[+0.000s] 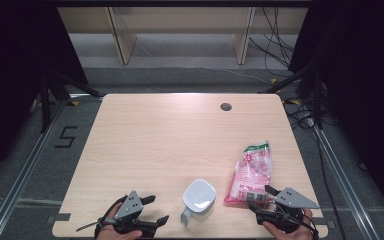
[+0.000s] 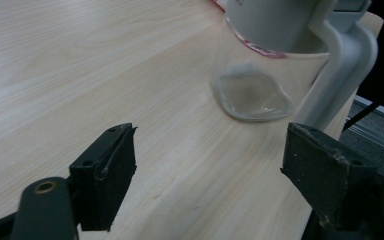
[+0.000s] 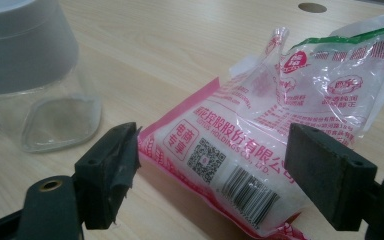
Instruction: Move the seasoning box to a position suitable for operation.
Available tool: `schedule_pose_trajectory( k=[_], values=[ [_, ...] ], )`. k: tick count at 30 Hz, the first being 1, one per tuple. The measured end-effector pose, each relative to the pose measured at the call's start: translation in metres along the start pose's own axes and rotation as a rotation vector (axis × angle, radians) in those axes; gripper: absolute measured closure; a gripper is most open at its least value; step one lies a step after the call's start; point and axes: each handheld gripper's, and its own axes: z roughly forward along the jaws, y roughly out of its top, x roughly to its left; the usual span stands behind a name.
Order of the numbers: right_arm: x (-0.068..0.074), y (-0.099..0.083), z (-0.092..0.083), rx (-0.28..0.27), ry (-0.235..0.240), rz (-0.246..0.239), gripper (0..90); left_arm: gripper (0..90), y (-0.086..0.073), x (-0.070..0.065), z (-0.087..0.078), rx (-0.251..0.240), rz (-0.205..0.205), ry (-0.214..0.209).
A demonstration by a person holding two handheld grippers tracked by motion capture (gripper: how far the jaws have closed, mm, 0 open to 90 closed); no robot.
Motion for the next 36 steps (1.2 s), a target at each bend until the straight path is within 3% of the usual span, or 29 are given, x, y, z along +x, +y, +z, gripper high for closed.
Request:
schedule_pose_trajectory(
  k=[7, 8, 10, 12, 13, 14, 16, 18, 20, 22, 24, 25, 26, 27, 31, 36],
  values=[
    [-0.001, -0.001, 0.002, 0.002, -0.009, -0.023, 23.0, 24.8, 0.005, -0.013, 0.010, -0.013, 0.013, -0.063],
    [0.000, 0.000, 0.001, 0.002, 0.002, -0.006, 23.0, 25.6, 0.005, -0.013, 0.010, -0.013, 0.013, -0.063],
    [0.000, 0.000, 0.002, 0.002, 0.001, -0.020, 23.0, 26.5, 0.006, -0.020, 0.015, -0.010, 0.049, -0.089],
    [0.000, -0.001, 0.002, 0.006, 0.013, -0.017, 23.0, 27.4, 0.006, -0.023, 0.016, -0.018, 0.044, -0.085],
    [0.000, 0.000, 0.002, 0.006, 0.015, -0.021, 23.1, 27.6, 0.007, -0.027, 0.018, -0.022, 0.050, -0.115],
    [0.000, 0.000, 0.002, 0.006, 0.015, -0.021, 23.1, 28.1, 0.007, -0.027, 0.018, -0.022, 0.050, -0.115],
    [0.001, 0.000, 0.002, 0.004, 0.014, -0.025, 23.2, 31.3, 0.010, -0.034, 0.023, -0.036, 0.052, -0.130],
    [0.001, 0.000, 0.002, 0.010, 0.016, -0.032, 23.2, 35.7, 0.012, -0.037, 0.026, -0.020, 0.077, -0.152],
    [0.001, 0.000, 0.003, 0.003, 0.021, -0.024, 23.3, 39.7, 0.013, -0.040, 0.030, -0.022, 0.094, -0.146],
    [0.003, 0.000, 0.001, 0.018, 0.019, 0.001, 23.3, 44.2, 0.015, -0.043, 0.033, -0.027, 0.110, -0.176],
    [0.004, -0.001, 0.002, 0.017, 0.020, 0.010, 23.3, 50.7, 0.017, -0.045, 0.035, -0.039, 0.129, -0.158],
    [0.003, 0.000, 0.002, 0.011, 0.019, -0.010, 23.3, 53.2, 0.017, -0.045, 0.035, -0.031, 0.147, -0.138],
    [0.004, -0.001, 0.002, 0.014, 0.022, 0.008, 23.3, 56.0, 0.017, -0.045, 0.035, -0.031, 0.147, -0.138],
    [0.002, 0.000, 0.003, 0.019, 0.024, -0.014, 23.3, 59.1, 0.018, -0.044, 0.038, -0.026, 0.162, -0.152],
    [0.002, 0.000, 0.004, 0.012, 0.028, -0.030, 23.5, 67.5, 0.018, -0.045, 0.043, -0.071, 0.124, -0.207],
    [0.002, 0.000, 0.004, 0.010, 0.033, -0.029, 23.5, 68.0, 0.019, -0.045, 0.044, -0.095, 0.131, -0.143]
  ],
)
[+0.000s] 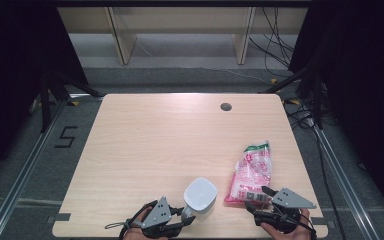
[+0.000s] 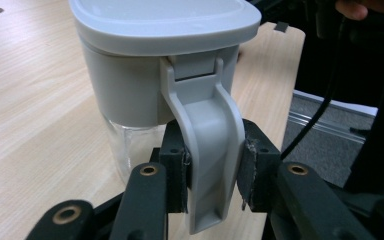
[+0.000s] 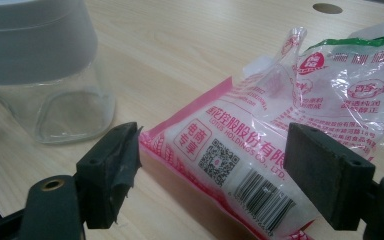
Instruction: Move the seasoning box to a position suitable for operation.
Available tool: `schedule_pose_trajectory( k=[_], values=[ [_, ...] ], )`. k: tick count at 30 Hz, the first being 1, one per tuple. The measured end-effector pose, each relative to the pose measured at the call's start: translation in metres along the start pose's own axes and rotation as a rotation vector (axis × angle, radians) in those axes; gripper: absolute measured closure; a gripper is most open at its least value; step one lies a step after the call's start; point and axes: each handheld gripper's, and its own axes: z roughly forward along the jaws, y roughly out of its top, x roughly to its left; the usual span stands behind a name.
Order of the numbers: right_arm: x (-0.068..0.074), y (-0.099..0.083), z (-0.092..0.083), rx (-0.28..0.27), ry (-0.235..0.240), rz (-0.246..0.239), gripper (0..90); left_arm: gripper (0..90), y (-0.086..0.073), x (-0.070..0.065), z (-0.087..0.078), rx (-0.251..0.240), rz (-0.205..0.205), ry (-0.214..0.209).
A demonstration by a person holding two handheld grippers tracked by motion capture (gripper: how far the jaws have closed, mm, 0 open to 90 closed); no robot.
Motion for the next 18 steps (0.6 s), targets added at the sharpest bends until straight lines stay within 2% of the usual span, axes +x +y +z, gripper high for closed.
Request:
schedule_pose_trajectory(
  k=[1, 2, 3, 4, 5, 6, 7, 11, 12, 13, 14, 15, 16, 18],
  values=[
    [0.000, 0.000, 0.000, -0.002, -0.004, -0.009, 23.5, 68.1, 0.000, 0.001, 0.001, -0.008, -0.010, 0.005],
    [0.003, 0.000, -0.001, 0.016, -0.008, 0.032, 23.4, 68.0, 0.000, 0.001, 0.001, -0.008, -0.010, 0.005],
    [0.003, 0.000, -0.001, 0.016, -0.008, 0.032, 23.4, 68.0, 0.000, 0.003, 0.001, -0.002, -0.007, 0.007],
    [0.001, 0.000, -0.001, 0.008, -0.011, 0.001, 23.4, 68.0, 0.000, 0.004, 0.003, -0.017, -0.017, 0.027],
    [0.001, 0.000, 0.000, 0.005, -0.001, 0.002, 23.5, 68.1, 0.000, 0.006, 0.002, -0.004, -0.009, 0.028],
    [0.002, 0.000, 0.000, 0.009, -0.005, 0.014, 23.5, 68.1, 0.001, 0.006, 0.003, -0.007, -0.012, 0.047],
    [0.000, 0.000, 0.000, 0.009, 0.000, -0.006, 23.5, 68.1, 0.001, 0.008, 0.004, -0.016, -0.012, 0.051],
    [0.000, 0.000, 0.000, 0.009, 0.000, -0.004, 23.5, 68.0, 0.002, 0.016, 0.006, -0.022, -0.025, 0.080],
    [0.003, 0.000, 0.000, 0.014, -0.004, 0.021, 23.5, 68.0, 0.003, 0.020, 0.005, -0.009, -0.018, 0.077],
    [0.001, 0.000, 0.000, 0.009, 0.003, -0.004, 23.5, 68.0, 0.003, 0.021, 0.006, -0.019, -0.018, 0.090],
    [0.001, 0.000, 0.000, 0.010, 0.003, -0.003, 23.5, 68.1, 0.004, 0.024, 0.004, 0.000, -0.004, 0.102],
    [0.001, 0.000, 0.001, 0.010, 0.003, -0.002, 23.5, 68.1, 0.005, 0.024, 0.004, -0.004, -0.016, 0.098],
    [0.001, 0.000, 0.001, 0.009, 0.003, -0.004, 23.5, 68.1, 0.005, 0.026, 0.004, -0.008, -0.006, 0.109],
    [0.000, 0.000, 0.001, 0.004, 0.005, -0.005, 23.4, 68.1, 0.005, 0.028, 0.005, 0.001, -0.011, 0.114]
  ],
)
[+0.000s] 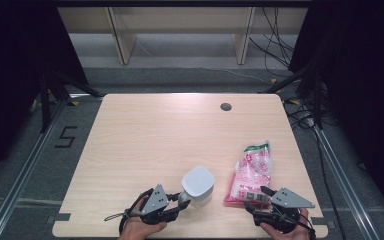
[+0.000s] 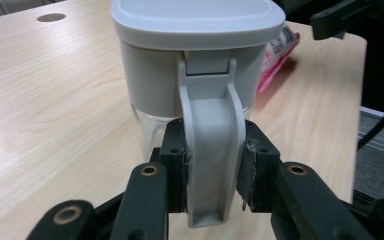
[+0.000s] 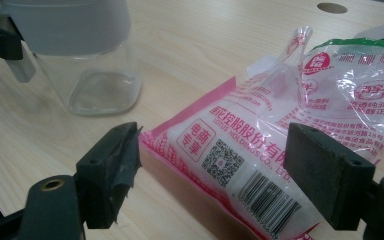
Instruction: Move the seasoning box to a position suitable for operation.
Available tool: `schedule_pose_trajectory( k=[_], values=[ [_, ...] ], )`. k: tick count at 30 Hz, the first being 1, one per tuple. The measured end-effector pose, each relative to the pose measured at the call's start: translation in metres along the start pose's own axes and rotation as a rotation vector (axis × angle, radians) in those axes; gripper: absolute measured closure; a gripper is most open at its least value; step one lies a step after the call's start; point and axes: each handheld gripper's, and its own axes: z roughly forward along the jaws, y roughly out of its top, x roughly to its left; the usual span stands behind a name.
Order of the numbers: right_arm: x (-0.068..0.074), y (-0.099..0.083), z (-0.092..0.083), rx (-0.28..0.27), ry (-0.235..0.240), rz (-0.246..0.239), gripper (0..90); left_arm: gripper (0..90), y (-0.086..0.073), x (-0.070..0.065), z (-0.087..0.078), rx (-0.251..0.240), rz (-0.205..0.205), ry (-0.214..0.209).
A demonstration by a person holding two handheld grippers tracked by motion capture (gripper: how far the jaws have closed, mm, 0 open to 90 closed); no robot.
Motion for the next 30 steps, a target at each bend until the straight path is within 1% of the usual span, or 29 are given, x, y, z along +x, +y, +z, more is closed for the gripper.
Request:
schedule_pose_trajectory(
  k=[2, 3, 4, 5, 6, 7, 8, 9, 10, 11, 12, 13, 14, 15, 16, 17, 18, 19, 20, 21, 22, 23, 24, 25, 26, 28, 29, 30],
  values=[
    [0.001, 0.000, -0.001, 0.015, -0.007, -0.004, 23.5, 68.2, 0.001, 0.002, 0.000, -0.001, -0.004, 0.011],
    [0.000, 0.000, -0.001, 0.014, -0.009, -0.009, 23.5, 68.3, 0.001, 0.004, 0.001, -0.002, 0.006, 0.011],
    [0.001, 0.000, -0.001, 0.010, -0.004, 0.001, 23.5, 68.2, 0.001, 0.004, 0.002, -0.008, 0.002, 0.026],
    [0.001, 0.000, -0.001, 0.011, -0.010, -0.003, 23.5, 68.2, 0.002, 0.006, 0.002, -0.002, 0.010, 0.028],
    [0.001, 0.000, 0.000, 0.006, -0.003, -0.003, 23.4, 68.3, 0.002, 0.008, 0.003, -0.005, -0.001, 0.029],
    [0.001, 0.000, 0.000, 0.007, -0.009, -0.002, 23.4, 68.3, 0.003, 0.009, 0.004, 0.001, -0.002, 0.039],
    [0.003, 0.000, -0.001, 0.023, -0.005, 0.022, 23.5, 68.2, 0.003, 0.009, 0.004, 0.001, -0.002, 0.039],
    [0.002, 0.000, -0.001, 0.018, -0.003, 0.009, 23.5, 68.3, 0.004, 0.012, 0.006, 0.002, -0.012, 0.048],
    [0.001, 0.000, 0.000, 0.006, -0.009, -0.012, 23.5, 68.3, 0.005, 0.014, 0.007, 0.003, -0.005, 0.042],
    [0.000, 0.000, 0.000, 0.007, -0.006, -0.016, 23.4, 68.3, 0.006, 0.015, 0.007, 0.010, -0.009, 0.056],
    [0.001, 0.000, 0.000, 0.008, -0.013, -0.009, 23.4, 68.2, 0.007, 0.017, 0.008, 0.010, -0.005, 0.056],
    [0.002, 0.000, 0.000, 0.013, -0.008, 0.003, 23.5, 68.3, 0.008, 0.018, 0.009, 0.015, -0.008, 0.063],
    [0.002, 0.000, 0.000, 0.008, 0.001, -0.002, 23.5, 68.3, 0.008, 0.020, 0.010, 0.014, -0.007, 0.066],
    [0.001, 0.000, 0.000, 0.006, 0.001, -0.004, 23.5, 68.2, 0.009, 0.021, 0.010, 0.013, -0.010, 0.063],
    [0.001, 0.000, 0.000, 0.006, -0.004, -0.012, 23.5, 68.2, 0.009, 0.023, 0.011, 0.013, -0.011, 0.074],
    [0.001, 0.000, 0.000, 0.006, -0.004, -0.012, 23.5, 68.2, 0.009, 0.023, 0.011, 0.013, -0.011, 0.074],
    [0.001, 0.000, 0.001, 0.003, -0.001, -0.009, 23.5, 68.2, 0.010, 0.026, 0.011, 0.023, -0.004, 0.068],
    [0.002, -0.001, 0.001, 0.005, 0.006, -0.003, 23.4, 68.2, 0.011, 0.029, 0.012, 0.019, -0.008, 0.076],
    [0.001, 0.000, 0.001, 0.004, 0.007, -0.012, 23.5, 68.2, 0.011, 0.032, 0.013, 0.020, -0.008, 0.068],
    [0.003, 0.000, 0.000, 0.015, -0.005, 0.010, 23.5, 68.2, 0.011, 0.034, 0.013, 0.020, -0.006, 0.075],
    [0.001, 0.000, 0.001, 0.012, 0.004, -0.004, 23.5, 68.2, 0.012, 0.037, 0.013, 0.023, -0.003, 0.074],
    [0.001, 0.000, 0.001, 0.005, -0.001, -0.006, 23.5, 68.2, 0.012, 0.039, 0.013, 0.020, -0.002, 0.077],
    [0.001, -0.001, 0.001, 0.005, 0.002, -0.007, 23.5, 68.2, 0.013, 0.042, 0.013, 0.022, 0.009, 0.076],
    [0.002, 0.000, 0.000, 0.011, -0.003, -0.003, 23.5, 68.2, 0.013, 0.044, 0.014, 0.024, 0.003, 0.071],
    [0.003, 0.000, 0.000, 0.015, -0.003, 0.009, 23.5, 68.2, 0.014, 0.046, 0.014, 0.025, 0.004, 0.079],
    [0.001, 0.000, 0.001, 0.010, -0.005, -0.012, 23.3, 68.1, 0.014, 0.051, 0.014, 0.028, 0.017, 0.059],
    [0.001, 0.000, 0.001, 0.006, -0.002, -0.011, 23.3, 68.1, 0.014, 0.052, 0.014, 0.025, 0.014, 0.067],
    [0.002, 0.000, 0.001, 0.007, -0.001, -0.009, 23.4, 68.1, 0.015, 0.054, 0.014, 0.028, 0.021, 0.071]
  ],
)
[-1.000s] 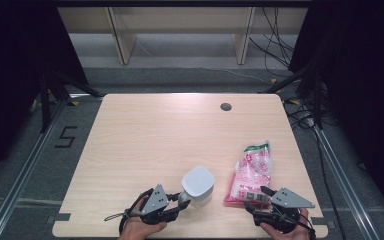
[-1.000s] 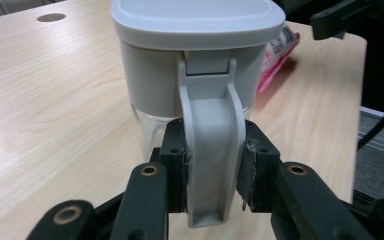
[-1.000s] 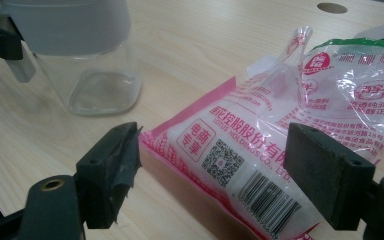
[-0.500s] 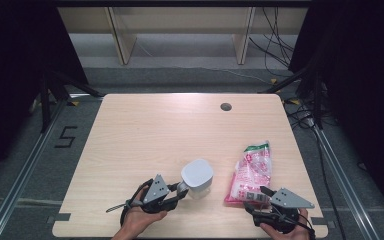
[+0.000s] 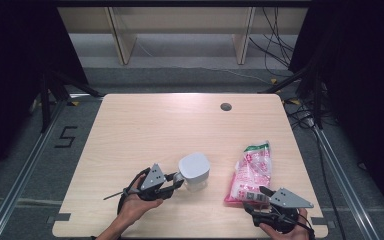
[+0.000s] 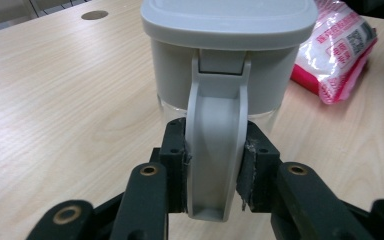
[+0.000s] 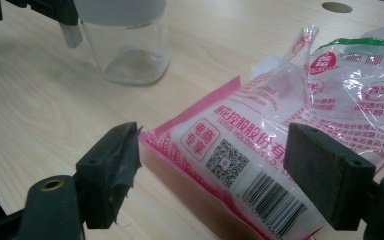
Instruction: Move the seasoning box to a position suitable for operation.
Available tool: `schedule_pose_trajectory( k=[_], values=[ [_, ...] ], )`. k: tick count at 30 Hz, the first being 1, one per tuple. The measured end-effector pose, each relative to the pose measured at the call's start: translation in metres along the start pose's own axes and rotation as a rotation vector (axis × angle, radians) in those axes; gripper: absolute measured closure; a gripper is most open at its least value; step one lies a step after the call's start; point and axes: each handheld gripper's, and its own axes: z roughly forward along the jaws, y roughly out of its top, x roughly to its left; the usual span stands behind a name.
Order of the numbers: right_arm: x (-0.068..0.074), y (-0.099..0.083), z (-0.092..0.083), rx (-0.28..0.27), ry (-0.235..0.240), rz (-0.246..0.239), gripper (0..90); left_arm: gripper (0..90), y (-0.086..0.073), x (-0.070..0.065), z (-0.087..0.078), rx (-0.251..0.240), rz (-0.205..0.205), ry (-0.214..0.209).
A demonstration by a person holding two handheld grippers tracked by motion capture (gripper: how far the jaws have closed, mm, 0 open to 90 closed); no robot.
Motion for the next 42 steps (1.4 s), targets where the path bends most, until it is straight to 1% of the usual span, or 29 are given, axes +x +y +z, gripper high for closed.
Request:
schedule_pose_trajectory(
  k=[1, 5, 6, 8, 9, 10, 12, 14, 18, 19, 20, 21, 22, 23, 24, 25, 26, 27, 28, 30, 32, 33, 34, 36, 37, 39, 40, 41, 42],
  values=[
    [0.001, 0.000, 0.000, 0.003, 0.003, 0.011, 23.4, 68.1, 0.000, 0.001, 0.000, 0.002, -0.002, 0.002],
    [0.000, 0.000, 0.000, 0.004, 0.003, 0.004, 23.3, 68.1, 0.002, 0.006, 0.001, 0.017, 0.014, -0.005],
    [0.001, 0.000, 0.000, 0.004, 0.006, 0.006, 23.4, 68.0, 0.003, 0.009, 0.002, 0.016, 0.011, 0.006],
    [0.002, 0.000, 0.000, 0.005, 0.008, 0.024, 23.4, 68.0, 0.003, 0.013, 0.003, 0.020, 0.012, 0.006],
    [0.002, 0.000, 0.000, 0.012, 0.003, 0.024, 23.3, 68.0, 0.004, 0.015, 0.002, 0.030, 0.022, 0.008],
    [0.003, 0.000, 0.000, 0.014, 0.005, 0.028, 23.3, 68.0, 0.004, 0.016, 0.003, 0.021, 0.031, 0.008],
    [0.003, 0.000, 0.000, 0.014, 0.006, 0.028, 23.3, 68.0, 0.004, 0.017, 0.004, 0.021, 0.021, 0.001],
    [0.001, 0.000, 0.001, 0.011, 0.008, 0.015, 23.2, 68.0, 0.005, 0.020, 0.005, 0.022, 0.016, 0.013],
    [0.002, 0.000, 0.002, 0.012, 0.016, 0.017, 23.2, 68.0, 0.005, 0.024, 0.006, 0.023, 0.020, 0.009],
    [-0.001, 0.000, 0.002, 0.004, 0.019, -0.008, 23.2, 68.0, 0.006, 0.025, 0.006, 0.028, 0.022, 0.009],
    [-0.001, 0.000, 0.002, 0.004, 0.019, -0.006, 23.2, 68.0, 0.006, 0.026, 0.006, 0.027, 0.022, 0.009],
    [0.000, 0.000, 0.001, 0.012, 0.008, 0.013, 23.2, 68.0, 0.007, 0.028, 0.007, 0.029, 0.027, 0.008],
    [0.000, -0.001, 0.002, 0.006, 0.018, 0.019, 23.2, 68.0, 0.007, 0.028, 0.007, 0.031, 0.026, 0.014],
    [-0.002, -0.001, 0.003, -0.001, 0.031, 0.000, 23.2, 68.0, 0.007, 0.028, 0.007, 0.031, 0.026, 0.014],
    [-0.002, -0.001, 0.003, -0.001, 0.031, 0.000, 23.2, 68.0, 0.007, 0.029, 0.008, 0.029, 0.022, 0.013],
    [-0.004, -0.001, 0.003, -0.002, 0.013, -0.026, 23.1, 67.9, 0.008, 0.032, 0.008, 0.030, 0.034, 0.012],
    [-0.004, -0.001, 0.003, -0.002, 0.013, -0.026, 23.1, 67.9, 0.008, 0.032, 0.008, 0.030, 0.034, 0.012],
    [-0.001, -0.002, 0.002, 0.018, 0.015, 0.018, 23.1, 68.0, 0.008, 0.034, 0.009, 0.026, 0.027, 0.015],
    [-0.002, -0.002, 0.002, 0.015, 0.014, 0.016, 23.1, 68.0, 0.008, 0.034, 0.009, 0.033, 0.014, 0.012],
    [-0.002, -0.002, 0.003, -0.004, 0.021, 0.020, 23.1, 68.0, 0.008, 0.034, 0.009, 0.029, 0.014, 0.014],
    [-0.004, -0.002, 0.004, -0.005, 0.032, -0.011, 23.1, 68.1, 0.007, 0.034, 0.009, 0.026, 0.016, 0.012],
    [-0.004, -0.002, 0.004, -0.003, 0.031, -0.009, 23.0, 68.1, 0.007, 0.034, 0.009, 0.024, 0.020, 0.014],
    [-0.003, -0.002, 0.003, 0.006, 0.025, 0.013, 23.0, 68.1, 0.007, 0.034, 0.009, 0.020, 0.032, 0.011],
    [-0.003, -0.001, 0.003, 0.009, 0.028, 0.003, 23.0, 68.2, 0.007, 0.034, 0.009, 0.014, 0.038, 0.007],
    [0.000, -0.001, 0.003, 0.013, 0.028, 0.026, 23.0, 68.2, 0.007, 0.035, 0.009, 0.014, 0.048, 0.006],
    [-0.001, -0.001, 0.003, 0.013, 0.020, 0.017, 22.9, 68.2, 0.007, 0.035, 0.009, 0.018, 0.051, 0.005],
    [-0.001, -0.001, 0.004, 0.012, 0.021, 0.016, 22.9, 68.2, 0.008, 0.036, 0.009, 0.025, 0.049, 0.007],
    [-0.002, -0.001, 0.004, 0.008, 0.027, -0.003, 23.0, 68.2, 0.007, 0.033, 0.010, 0.020, 0.020, 0.014],
    [-0.002, -0.001, 0.005, 0.004, 0.035, -0.003, 23.0, 68.2, 0.008, 0.033, 0.010, 0.020, 0.025, 0.013]
  ],
)
